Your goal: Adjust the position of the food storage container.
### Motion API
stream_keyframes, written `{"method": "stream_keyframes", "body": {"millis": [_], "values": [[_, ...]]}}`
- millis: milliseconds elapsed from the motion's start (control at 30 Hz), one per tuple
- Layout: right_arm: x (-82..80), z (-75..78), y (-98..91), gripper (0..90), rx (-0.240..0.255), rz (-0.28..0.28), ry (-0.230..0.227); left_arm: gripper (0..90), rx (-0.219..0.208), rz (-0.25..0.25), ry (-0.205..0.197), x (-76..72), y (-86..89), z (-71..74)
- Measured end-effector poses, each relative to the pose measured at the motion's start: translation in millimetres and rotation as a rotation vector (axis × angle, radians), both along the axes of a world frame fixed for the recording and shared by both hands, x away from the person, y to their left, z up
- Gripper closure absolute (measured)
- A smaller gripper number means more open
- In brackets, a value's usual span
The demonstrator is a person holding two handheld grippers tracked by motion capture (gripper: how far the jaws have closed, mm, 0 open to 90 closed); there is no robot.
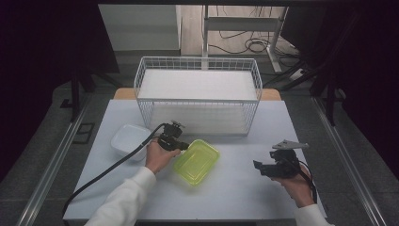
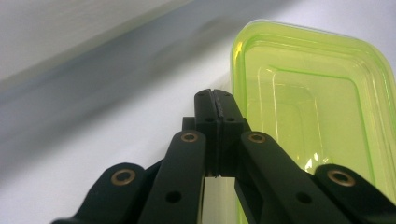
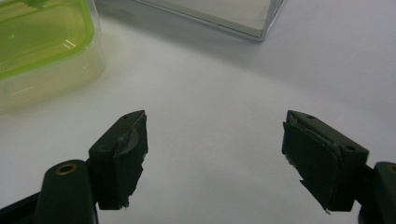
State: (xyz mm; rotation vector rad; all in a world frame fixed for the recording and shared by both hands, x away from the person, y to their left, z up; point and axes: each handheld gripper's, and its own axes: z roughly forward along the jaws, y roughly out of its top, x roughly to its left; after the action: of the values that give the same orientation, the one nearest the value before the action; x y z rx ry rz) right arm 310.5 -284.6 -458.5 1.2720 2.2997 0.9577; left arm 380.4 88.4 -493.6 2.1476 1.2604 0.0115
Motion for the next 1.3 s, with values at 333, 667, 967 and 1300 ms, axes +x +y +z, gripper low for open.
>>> {"method": "stream_keyframes", "body": {"millis": [333,667,967,1300], "values": [[0.4,-1.4,2.5,22.3,-0.005,0.006,0.007,89.6,-0.013,-0.068,0.017,-9.6,-18.5,0.0],[0.5,-2.3,1.7,22.3,-0.01,0.003,0.01,89.5,-0.046,-0.075,0.026,-13.8,-22.4,-1.8],[0.0,-1.4,1.7,24.0,-0.007,0.009,0.014,89.5,-0.042,-0.093,0.024,-14.6,-20.7,-0.3],[-2.0,-1.2,-2.4,24.5,-0.009,0.01,0.02,88.1,-0.037,-0.063,-0.128,-37.8,15.8,47.4]]}}
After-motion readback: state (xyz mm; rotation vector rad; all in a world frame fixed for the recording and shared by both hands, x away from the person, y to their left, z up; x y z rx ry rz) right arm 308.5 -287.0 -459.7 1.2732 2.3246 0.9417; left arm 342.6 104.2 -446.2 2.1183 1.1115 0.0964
